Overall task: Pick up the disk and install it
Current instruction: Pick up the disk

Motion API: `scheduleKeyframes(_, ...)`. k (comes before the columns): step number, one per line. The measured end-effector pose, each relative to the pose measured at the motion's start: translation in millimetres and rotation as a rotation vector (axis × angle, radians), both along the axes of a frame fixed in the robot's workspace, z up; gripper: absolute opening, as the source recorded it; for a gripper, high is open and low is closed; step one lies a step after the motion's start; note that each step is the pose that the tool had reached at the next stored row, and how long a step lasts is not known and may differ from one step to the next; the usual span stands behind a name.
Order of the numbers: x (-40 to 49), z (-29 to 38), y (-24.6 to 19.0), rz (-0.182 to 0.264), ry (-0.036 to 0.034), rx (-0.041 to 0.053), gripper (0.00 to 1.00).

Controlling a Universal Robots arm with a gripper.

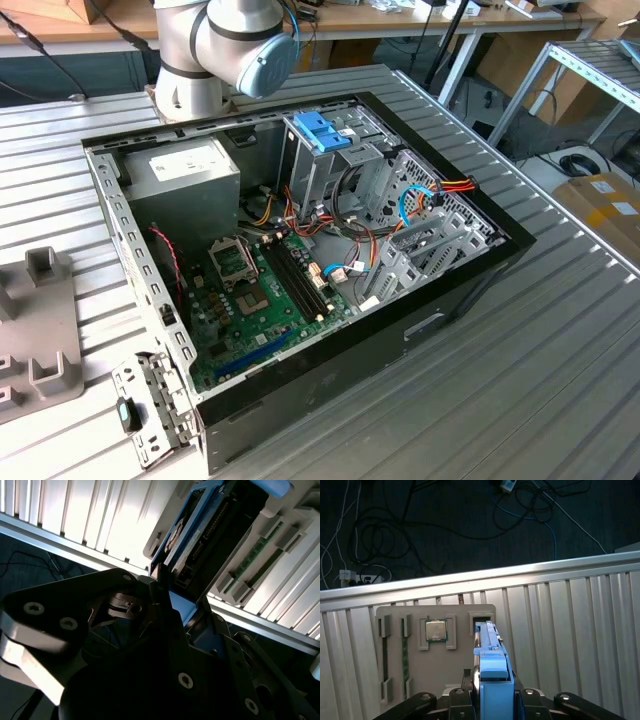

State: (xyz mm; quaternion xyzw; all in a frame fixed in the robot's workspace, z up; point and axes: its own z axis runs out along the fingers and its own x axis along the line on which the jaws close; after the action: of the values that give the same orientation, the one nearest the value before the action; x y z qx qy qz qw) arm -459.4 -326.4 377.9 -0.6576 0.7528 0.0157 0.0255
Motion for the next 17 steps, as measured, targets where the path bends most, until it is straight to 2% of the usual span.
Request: scheduleKeyframes(17,0.0,9.1,0.0,0.000,0.0000,0.0001,0.37)
